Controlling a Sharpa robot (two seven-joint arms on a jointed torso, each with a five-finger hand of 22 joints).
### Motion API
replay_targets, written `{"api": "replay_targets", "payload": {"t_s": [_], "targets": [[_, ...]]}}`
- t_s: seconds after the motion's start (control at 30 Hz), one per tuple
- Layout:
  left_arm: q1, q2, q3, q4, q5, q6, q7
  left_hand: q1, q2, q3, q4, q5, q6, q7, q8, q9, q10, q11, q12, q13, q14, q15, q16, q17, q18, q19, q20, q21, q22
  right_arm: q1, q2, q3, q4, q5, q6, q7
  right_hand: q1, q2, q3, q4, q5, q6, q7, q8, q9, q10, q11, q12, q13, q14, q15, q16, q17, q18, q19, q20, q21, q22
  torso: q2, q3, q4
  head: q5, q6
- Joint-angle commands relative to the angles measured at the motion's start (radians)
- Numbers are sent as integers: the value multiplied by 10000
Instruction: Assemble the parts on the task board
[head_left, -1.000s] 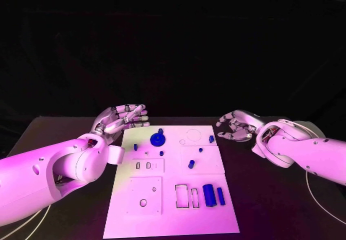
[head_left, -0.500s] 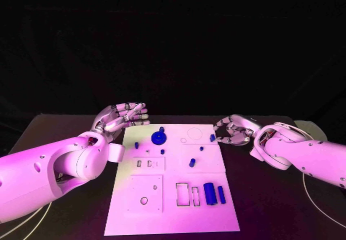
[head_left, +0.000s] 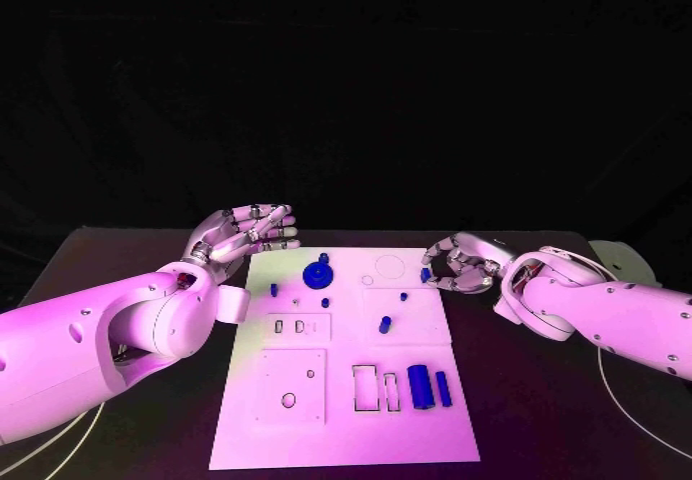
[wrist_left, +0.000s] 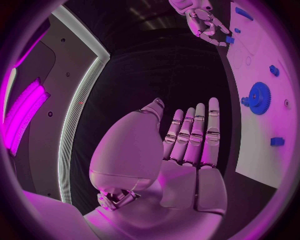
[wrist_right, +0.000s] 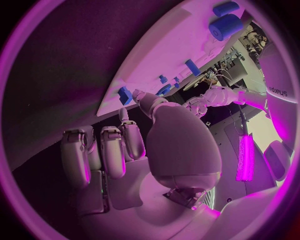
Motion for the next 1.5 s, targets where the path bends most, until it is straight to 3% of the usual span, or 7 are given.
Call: {"api": "replay_targets", "payload": {"t_s": [0.03, 0.67, 1.03, 1.2, 1.5], "targets": [[8, 20, 7, 10, 9, 155, 93, 60, -55, 52, -5, 23, 12, 511, -40, -11, 56, 14, -59, 1, -8, -5, -45, 17, 145, 45, -6, -49, -8, -35, 59, -3, -46, -40, 180, 31, 45, 65, 24, -40, 25, 136, 2, 20, 19, 23, 65, 63, 754, 850, 17, 56, 1741, -111, 738, -24, -51, 2302, 4, 11, -4, 12, -22], [8, 22, 7, -2, 10, 151, 88, 60, -55, 52, -5, 23, 12, 511, -40, -11, 56, 14, -59, 1, -8, -5, -45, 17, 145, 45, -6, -49, -8, -124, 310, -3, -298, -52, 111, -55, 37, 325, 186, -46, -38, 827, -22, 195, 121, 145, 50, 206, 890, 856, 18, 65, 1768, -124, 779, -9, -12, 2350, -3, 4, -7, 23, -60], [8, 14, 7, -3, 10, 151, 84, 60, -55, 52, -5, 23, 12, 511, -40, -11, 56, 14, -59, 1, -8, -5, -45, 17, 145, 45, -6, -49, -8, -133, 366, -2, -364, -45, -15, -144, 16, 357, 195, -31, -49, 884, -33, 210, 130, 164, 40, 227, 911, 858, 10, 68, 1779, -126, 783, -15, -9, 2354, -2, 5, -11, 16, -76], [8, 11, 7, -5, 10, 149, 82, 60, -55, 52, -5, 23, 12, 511, -40, -11, 56, 14, -59, 1, -8, -5, -45, 17, 145, 45, -6, -49, -8, -134, 380, -2, -380, -49, -66, -169, 32, 487, 256, -37, -56, 1095, -106, 297, 177, 189, -19, 248, 932, 859, -32, 69, 1783, -130, 797, -44, 5, 2370, -9, 3, -7, 7, -78], [8, 5, 7, -5, 10, 143, 81, 60, -55, 52, -5, 23, 12, 511, -40, -11, 56, 14, -59, 1, -8, -5, -45, 17, 145, 45, -6, -49, -8, -134, 408, -2, -328, -40, -377, -96, 113, 860, 349, -116, -61, 1627, -403, 719, 427, 253, -274, 286, 981, 866, -231, 74, 1811, -141, 829, -213, 36, 2406, -4, 11, -21, 20, -85]]}}
